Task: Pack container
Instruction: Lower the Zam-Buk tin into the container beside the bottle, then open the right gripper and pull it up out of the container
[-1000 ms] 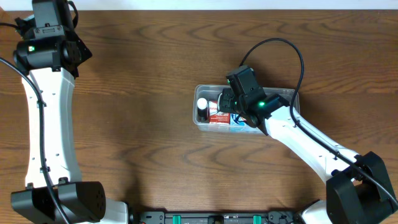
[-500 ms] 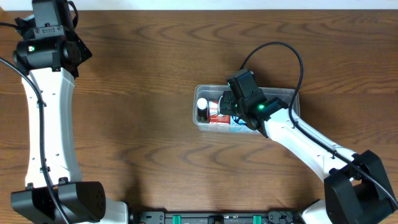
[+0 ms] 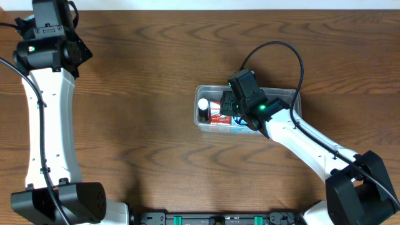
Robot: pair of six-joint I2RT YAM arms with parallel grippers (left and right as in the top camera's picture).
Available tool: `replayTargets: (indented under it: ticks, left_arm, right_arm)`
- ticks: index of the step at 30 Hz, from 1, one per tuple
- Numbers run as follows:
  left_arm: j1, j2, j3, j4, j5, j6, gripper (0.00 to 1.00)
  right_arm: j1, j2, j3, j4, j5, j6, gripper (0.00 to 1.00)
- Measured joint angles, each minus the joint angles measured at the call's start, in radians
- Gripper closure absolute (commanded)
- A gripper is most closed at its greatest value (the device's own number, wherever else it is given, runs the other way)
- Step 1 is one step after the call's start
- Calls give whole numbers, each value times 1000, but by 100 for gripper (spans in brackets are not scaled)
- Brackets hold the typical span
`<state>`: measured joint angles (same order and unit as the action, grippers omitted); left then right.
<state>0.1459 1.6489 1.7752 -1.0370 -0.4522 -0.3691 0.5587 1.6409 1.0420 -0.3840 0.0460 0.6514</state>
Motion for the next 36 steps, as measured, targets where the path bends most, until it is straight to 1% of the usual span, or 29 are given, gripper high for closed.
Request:
replayTargets:
  ticks: [9, 22, 26, 30, 36]
  left_arm:
    - [0, 0, 0, 0, 0, 0, 2]
    - [0, 0, 0, 0, 0, 0, 2]
    - [0, 0, 0, 0, 0, 0, 2]
    - [0, 0, 0, 0, 0, 0, 2]
    - [0, 0, 0, 0, 0, 0, 2]
  right_arm:
    - [-5, 0, 0, -9, 35, -42, 44]
    - [-45, -19, 0, -59, 60, -94, 46]
    - [-46, -105, -2, -108, 117, -109, 46]
    - [-63, -240, -2, -176, 200, -119, 43]
    - [-188, -455, -2, -282, 262, -146, 43]
